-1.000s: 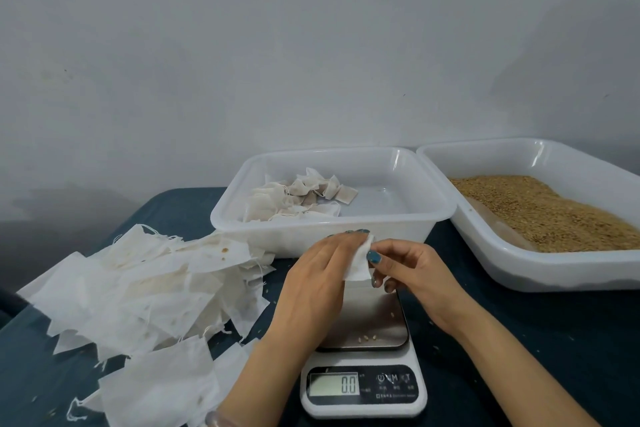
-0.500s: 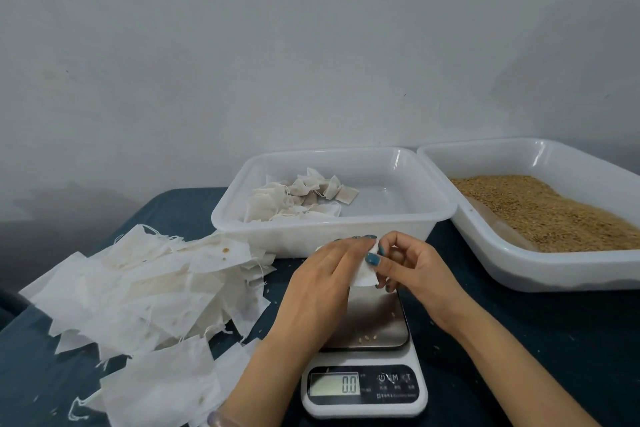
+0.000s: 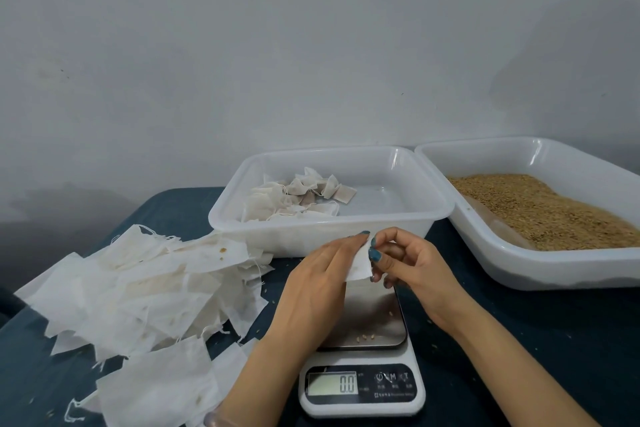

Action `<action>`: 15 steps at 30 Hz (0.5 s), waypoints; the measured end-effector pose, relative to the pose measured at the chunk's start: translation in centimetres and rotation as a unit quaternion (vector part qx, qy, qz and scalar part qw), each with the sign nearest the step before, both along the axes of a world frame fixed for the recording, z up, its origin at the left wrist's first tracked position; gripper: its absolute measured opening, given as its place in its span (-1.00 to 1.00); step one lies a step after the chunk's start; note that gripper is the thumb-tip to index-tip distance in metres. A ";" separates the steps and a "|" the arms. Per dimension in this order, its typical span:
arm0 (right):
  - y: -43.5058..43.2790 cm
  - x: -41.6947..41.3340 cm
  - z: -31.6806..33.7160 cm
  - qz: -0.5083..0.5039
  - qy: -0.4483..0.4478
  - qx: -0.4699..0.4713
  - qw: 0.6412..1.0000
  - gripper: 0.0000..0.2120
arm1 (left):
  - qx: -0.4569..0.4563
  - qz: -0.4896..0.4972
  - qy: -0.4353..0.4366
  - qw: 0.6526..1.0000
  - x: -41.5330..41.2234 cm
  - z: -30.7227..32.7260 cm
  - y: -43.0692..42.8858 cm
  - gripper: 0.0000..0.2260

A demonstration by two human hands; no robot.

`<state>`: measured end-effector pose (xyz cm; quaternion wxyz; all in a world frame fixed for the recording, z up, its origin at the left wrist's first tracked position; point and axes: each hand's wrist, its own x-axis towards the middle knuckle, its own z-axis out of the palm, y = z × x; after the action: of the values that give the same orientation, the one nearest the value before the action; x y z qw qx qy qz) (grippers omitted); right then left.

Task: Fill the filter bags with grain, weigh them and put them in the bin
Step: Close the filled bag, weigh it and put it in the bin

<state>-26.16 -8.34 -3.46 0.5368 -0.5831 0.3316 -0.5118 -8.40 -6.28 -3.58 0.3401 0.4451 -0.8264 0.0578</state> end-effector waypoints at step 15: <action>-0.4 0.3 -0.8 -0.075 0.101 -0.059 0.990 -0.79 | -0.023 -0.003 -0.061 0.998 0.3 -0.4 -0.4 -0.57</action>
<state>-25.87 -8.73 -4.22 0.4254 -0.6359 0.3961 -0.5077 -8.10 -6.71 -4.01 0.2995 0.4299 -0.8456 0.1027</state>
